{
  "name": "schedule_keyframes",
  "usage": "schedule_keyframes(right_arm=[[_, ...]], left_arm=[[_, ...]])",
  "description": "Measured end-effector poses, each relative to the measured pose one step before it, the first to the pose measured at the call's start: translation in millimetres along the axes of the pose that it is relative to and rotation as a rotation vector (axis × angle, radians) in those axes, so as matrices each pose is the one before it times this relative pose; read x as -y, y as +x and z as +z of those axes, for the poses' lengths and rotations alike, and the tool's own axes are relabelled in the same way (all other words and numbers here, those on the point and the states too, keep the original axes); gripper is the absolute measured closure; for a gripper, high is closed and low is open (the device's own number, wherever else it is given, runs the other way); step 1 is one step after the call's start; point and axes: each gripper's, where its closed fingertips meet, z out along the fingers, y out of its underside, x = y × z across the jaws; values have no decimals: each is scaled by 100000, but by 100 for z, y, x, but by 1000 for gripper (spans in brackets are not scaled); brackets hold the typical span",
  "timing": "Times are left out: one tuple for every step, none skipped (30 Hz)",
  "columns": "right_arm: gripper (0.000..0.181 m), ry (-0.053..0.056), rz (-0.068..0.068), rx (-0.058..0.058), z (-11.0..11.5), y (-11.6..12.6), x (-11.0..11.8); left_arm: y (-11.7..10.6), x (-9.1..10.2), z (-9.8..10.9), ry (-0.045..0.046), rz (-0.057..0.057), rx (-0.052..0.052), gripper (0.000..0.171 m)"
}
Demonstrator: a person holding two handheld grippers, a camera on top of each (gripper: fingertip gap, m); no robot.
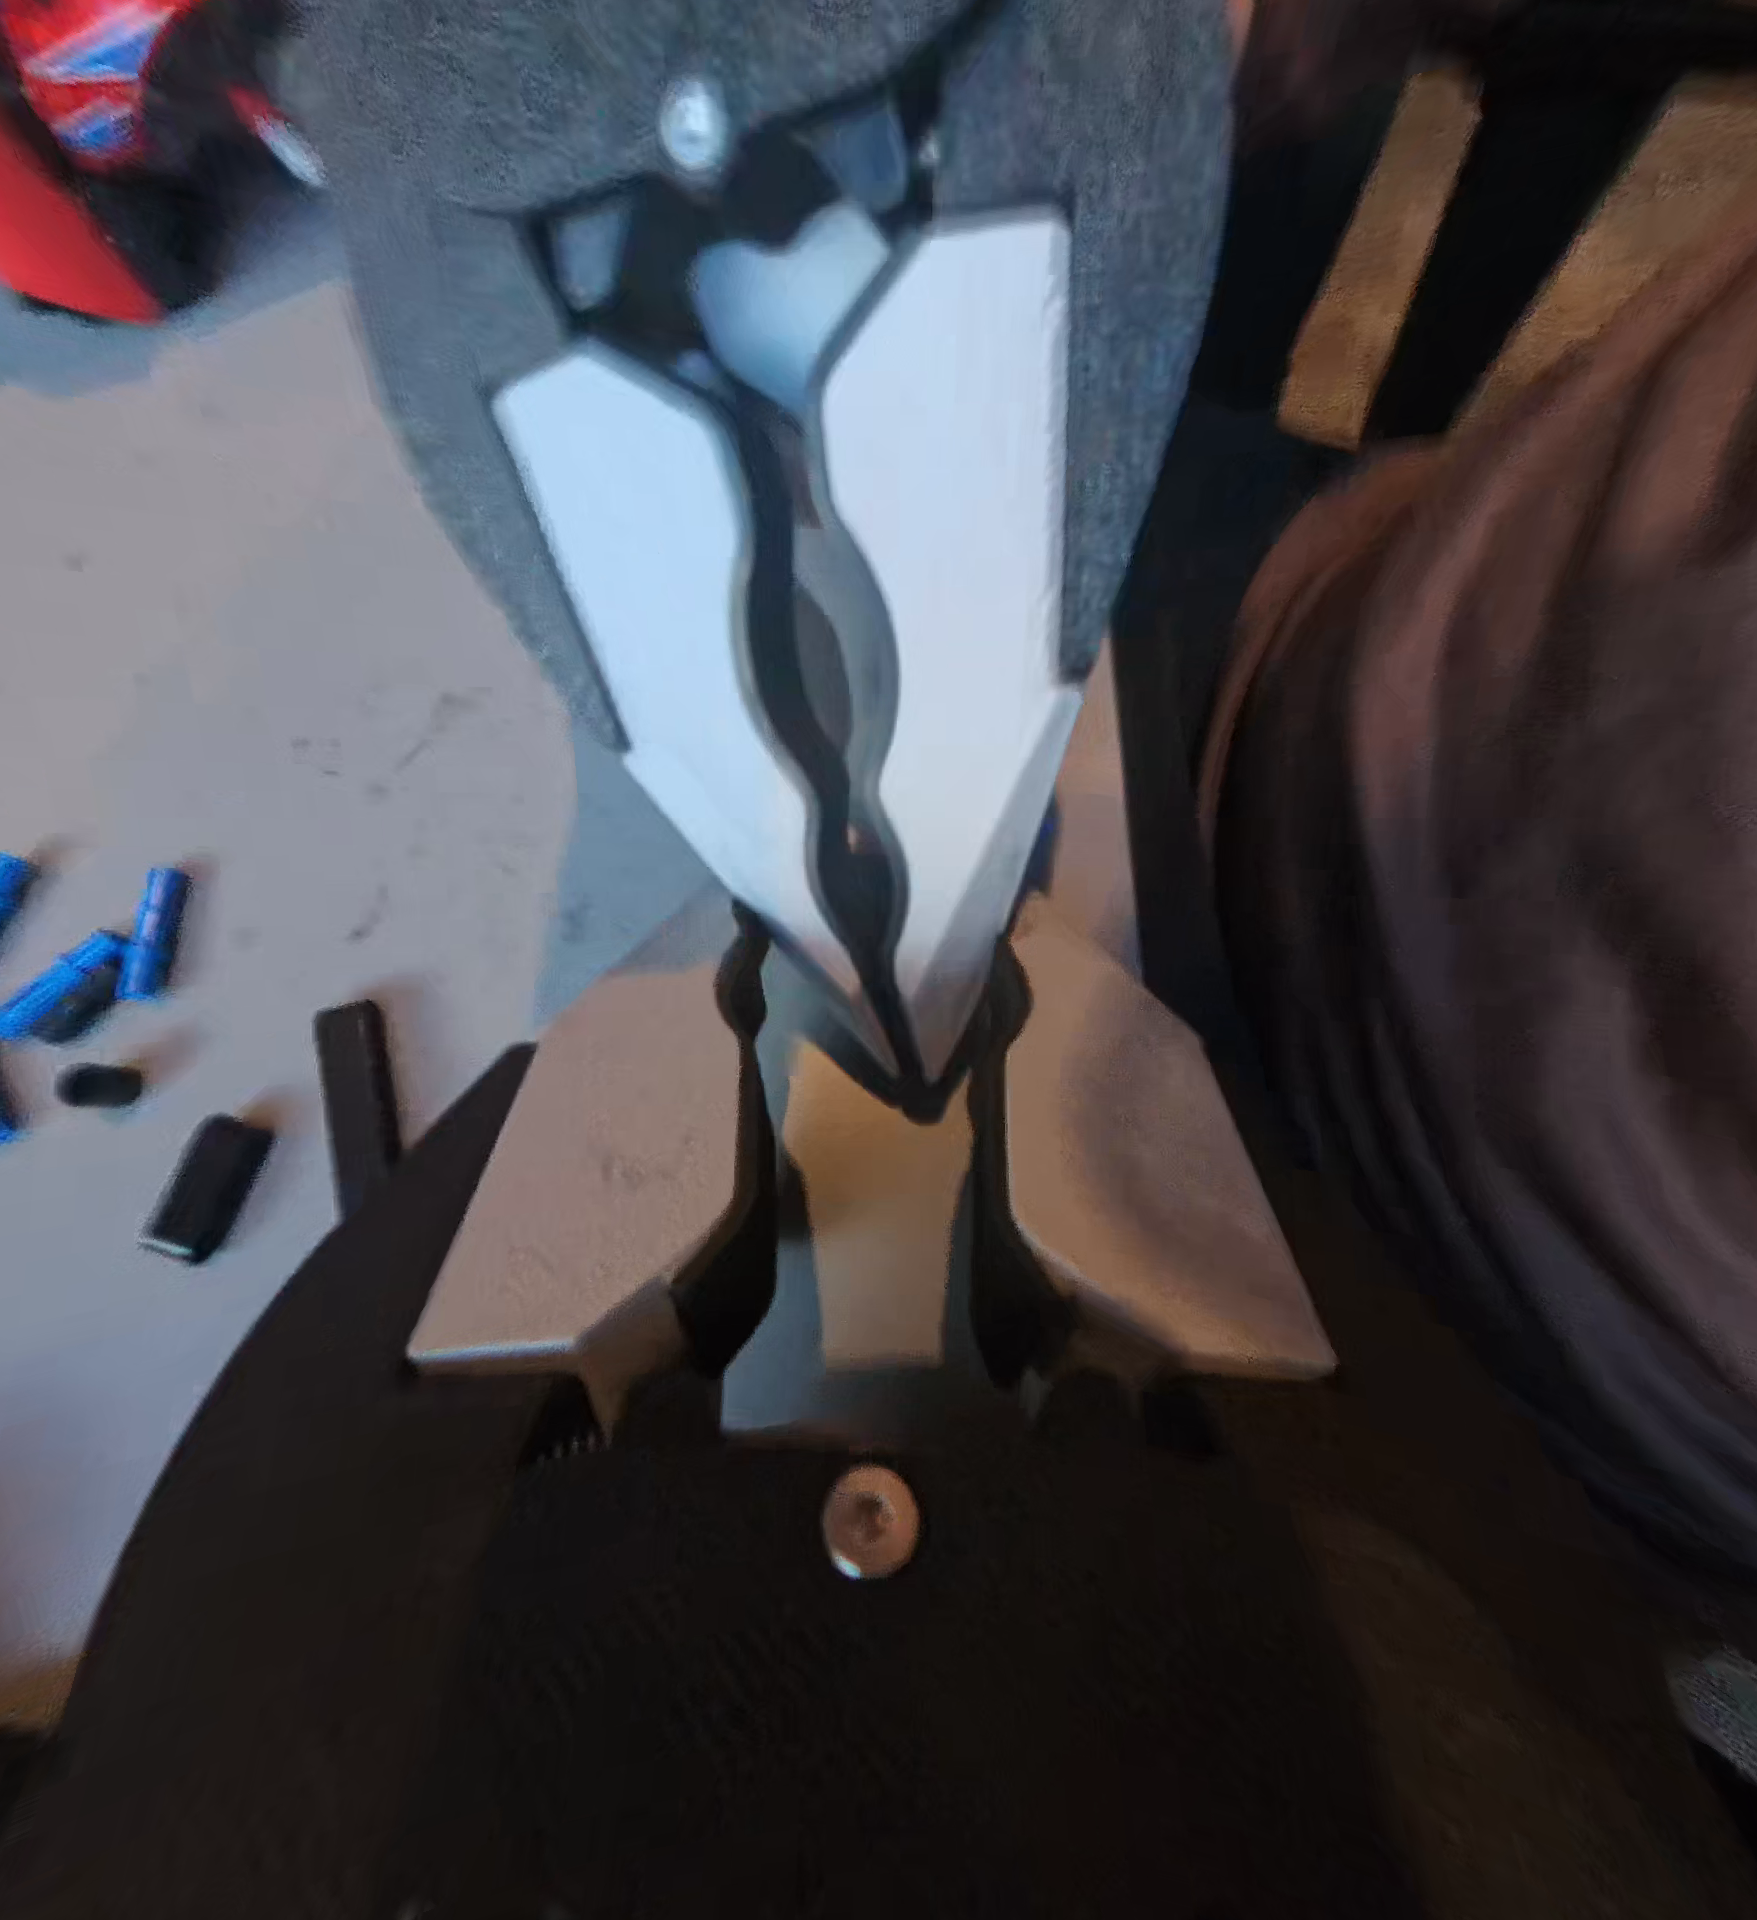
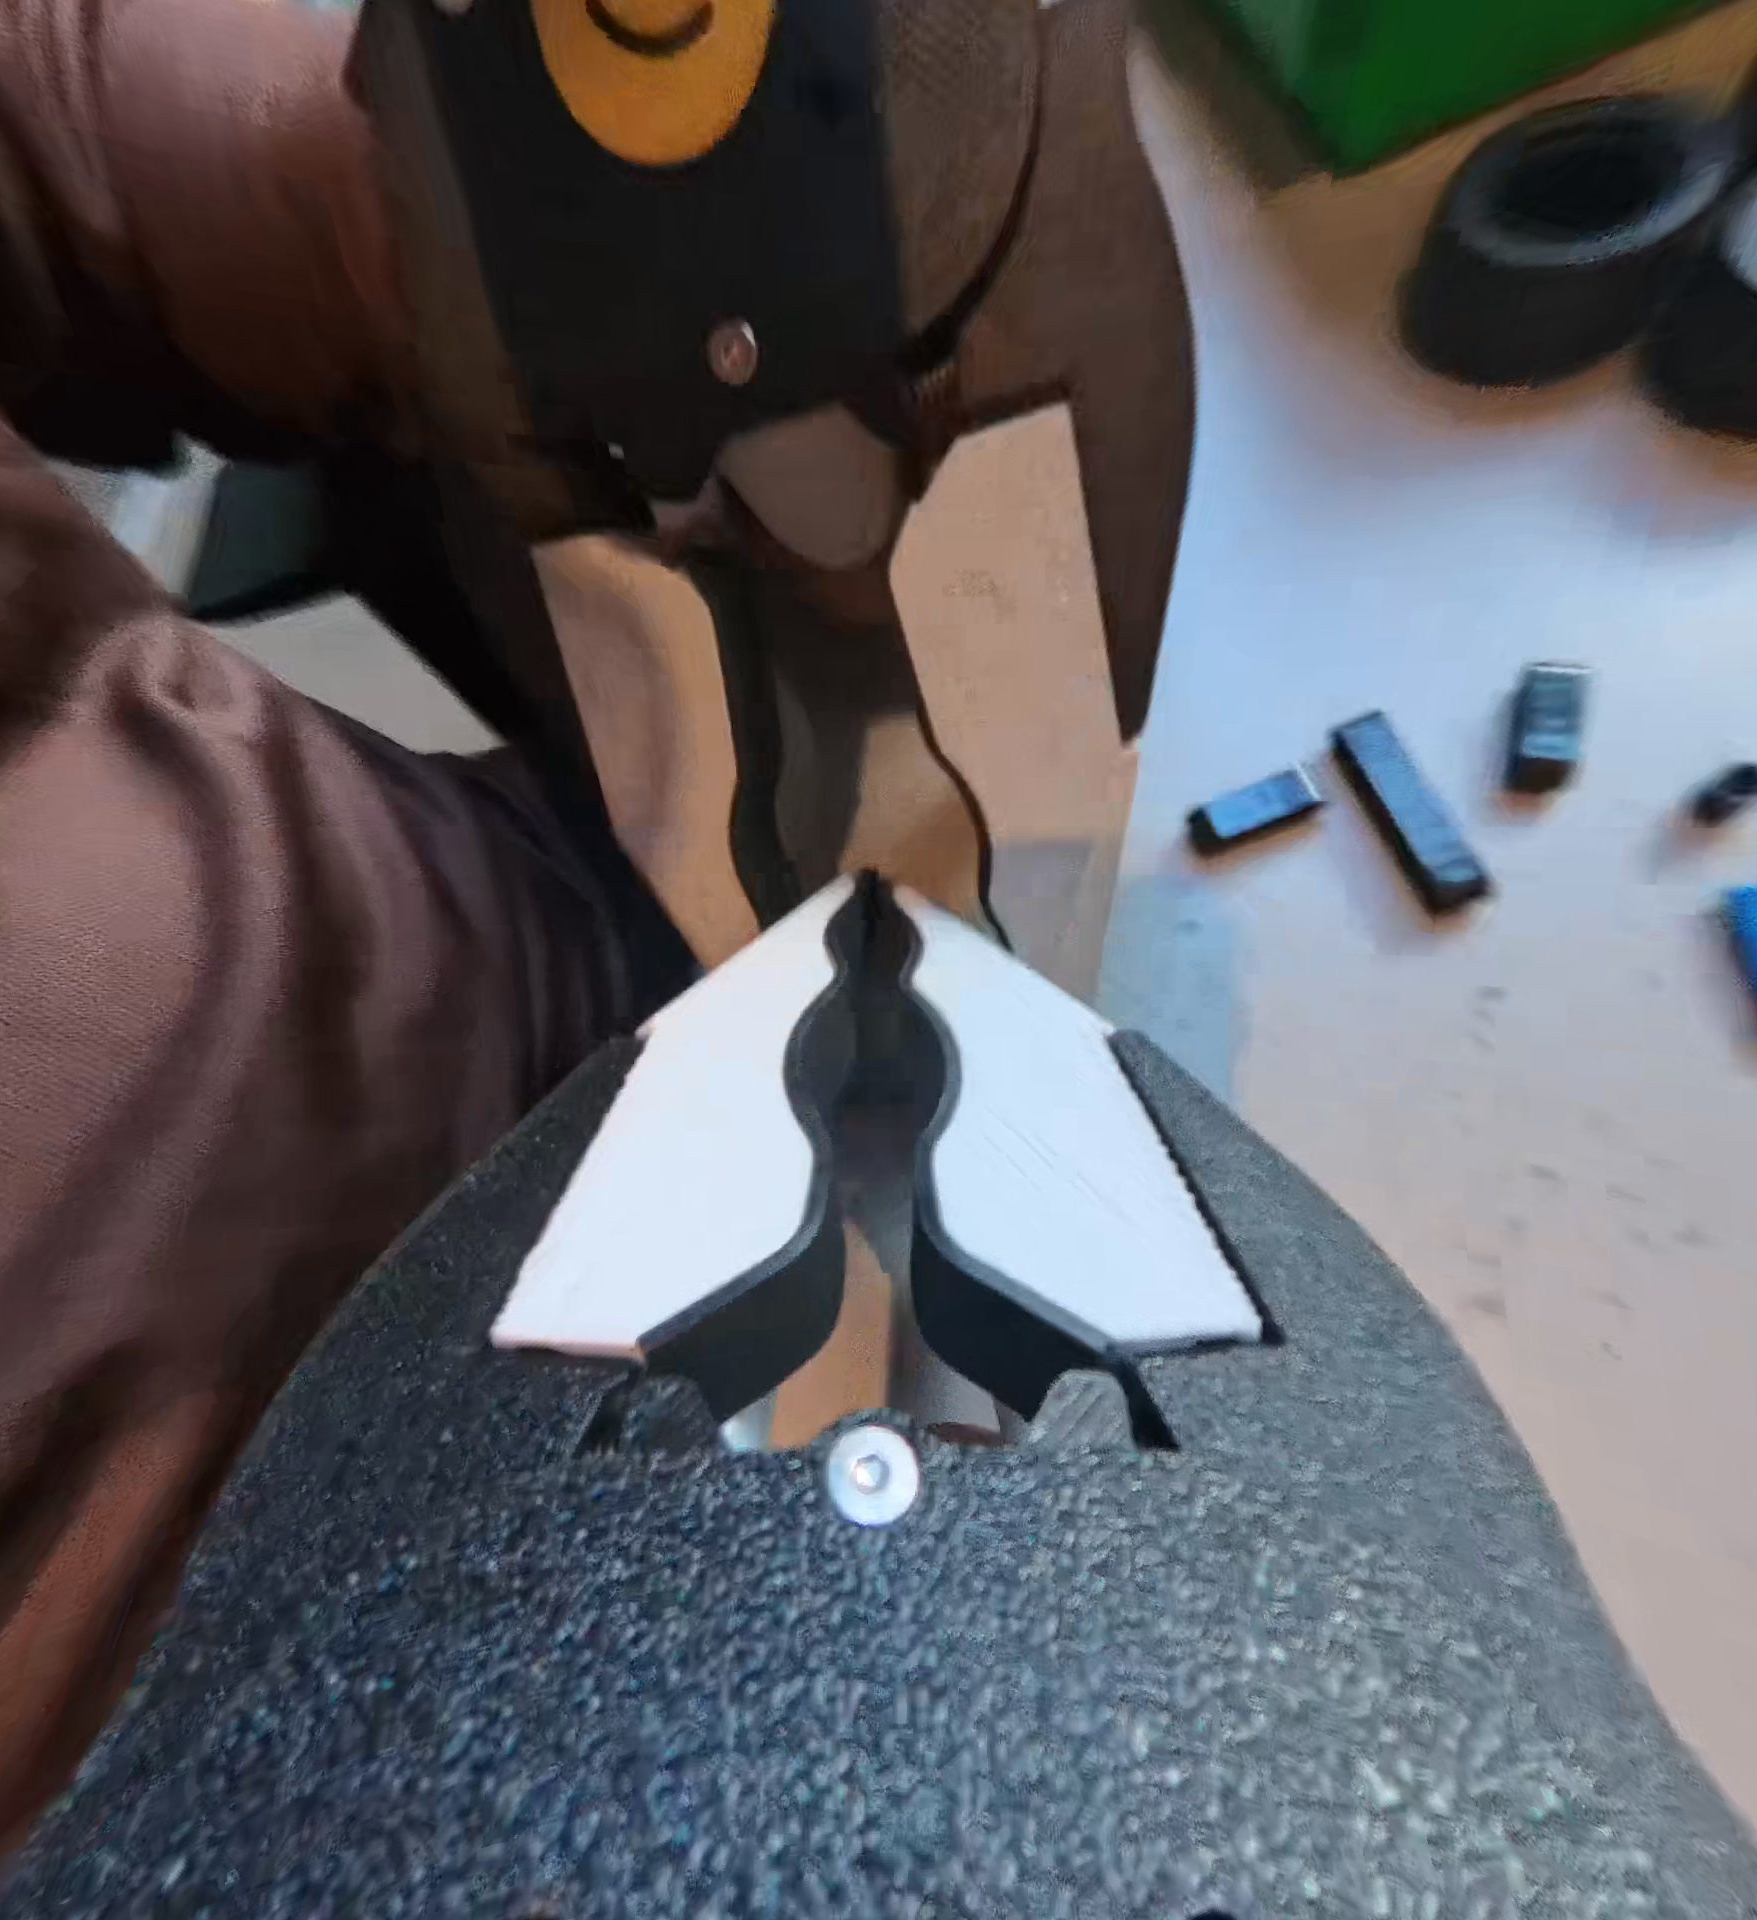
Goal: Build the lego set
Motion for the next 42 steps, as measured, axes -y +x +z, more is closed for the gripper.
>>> schedule_keyframes(right_arm=[[181, -1157, -2152, -3349, 75, 286, -159], [181, 387, 1472, -3602, -378, 779, -159], [181, 2476, 1711, -1943, -708, 696, 37], [181, 4360, 1999, 122, -860, 472, 299], [181, 4143, 1878, 463, -702, 398, 387], [181, 2465, 1700, -163, -324, 316, 261], [181, 1733, 48, -1751, -94, 270, 270], [181, 2456, -1889, -4315, -112, 458, 397], [181, 1963, -2094, -2875, -120, 275, 327], [181, 160, -599, 273, 4, -33, 44], [181, -899, 661, 1686, 82, -107, -113], [181, -426, 550, 1338, 43, -54, -39], [181, 504, -376, 867, -28, -50, 96], [181, 505, -687, 610, -39, -58, 94], [181, 229, -405, 110, -30, -39, 27], [181, 541, -950, -82, -66, -93, 64], [181, 955, -1870, -332, -131, -183, 117], [181, 995, -2375, -1418, -231, -164, 120], [181, 250, -2365, -2184, -391, -238, 56], [178, -457, -2248, -1898, -553, -522, 38], [170, -503, -2479, -1903, -697, -799, 67], [166, -964, -2740, -1907, -774, -1020, -89], [167, -2237, -2419, -811, -708, -1348, -525], [167, -4049, -1446, -56, -584, -1564, -1061], [168, -6045, -289, -894, -446, -1440, -1570], [168, -7129, 605, -1368, -334, -1340, -1883], [168, -6882, 1287, -1561, -269, -1223, -1904], [170, -5963, 1417, -1590, -213, -1104, -1765], [176, -5128, 865, -883, -162, -1081, -1560], [180, -4759, -244, -1062, -24, -942, -1401], [181, -4893, -1098, -2113, 131, -639, -1290], [181, -5119, -1308, -1696, 316, -516, -1185], [180, -5288, -1409, -702, 479, -483, -1039], [178, -5409, -2079, -1507, 534, -215, -824], [177, -4294, -2288, -1168, 480, -108, -522], [176, -2894, -1443, 1018, 400, -235, -228], [175, -1846, -739, 1700, 329, -164, -68], [174, -984, -779, 1401, 264, -34, -6], [174, -976, -799, 1188, 247, 63, -56], [172, -1449, -830, 116, 246, 235, -142], [172, -1827, -1322, -157, 271, 247, -209], [172, -2168, -1793, 390, 343, 120, -256]], left_arm=[[-392, 187, -31, 2135, 260, 2934, 134], [-567, -90, -47, -445, -6533, 244, 134], [-330, -15, -73, 256, -1828, 1260, 134], [-3, -31, 0, -34, 1288, 794, 133], [-1, -9, 7, 15, 394, 264, 133], [-89, 6, -3, 18, -734, 40, 133], [-136, -17, -19, 39, -628, 34, 133], [-13, -20, -16, 47, 48, -428, 133], [9, -11, -11, -11, 246, -182, 133], [21, -38, -38, -27, 154, -258, 133], [28, -35, -40, 30, 162, -361, 133], [11, -43, -37, 27, -108, -404, 133], [12, -19, -30, 42, -299, -471, 133], [26, -7, -18, 55, -215, -519, 133], [21, -6, -10, 25, 0, -245, 133], [-4, -4, -10, 43, -118, -109, 133], [1, 11, -1, 75, -286, -266, 133], [19, 18, -11, 110, -331, -411, 133], [2, 10, -17, 162, -581, -565, 134], [17, 16, -26, 149, -640, -639, 133], [11, 9, -19, 71, -274, -330, 133], [8, -8, -8, 12, 42, 31, 133], [6, -3, 8, -46, 257, 177, 133], [17, -5, -4, -80, 374, 196, 133], [58, -22, -6, -81, 511, -61, 133], [5, -8, 3, -49, 293, 217, 133], [4, -10, 4, -65, 320, 315, 133], [4, -12, 9, -116, 518, 457, 133], [3, -17, 3, -126, 604, 481, 133], [10, -15, 4, -116, 542, 459, 133], [3, -15, 3, -118, 539, 510, 133], [2, -12, 2, -101, 425, 477, 133], [7, -1, 4, -16, 170, 267, 133], [1, -5, -5, -4, -12, 57, 133], [4, -9, -11, 7, -99, -75, 133], [1, 7, 0, 57, -235, -195, 133], [-2, 11, -12, 66, -252, -206, 133], [3, 6, 0, 44, -165, -141, 133], [0, -1, -5, 26, -123, -83, 133], [-11, 2, 0, 15, -70, 16, 133], [-6, 4, -12, 9, -51, 29, 133], [3, 0, 0, 2, -49, 2, 133]])
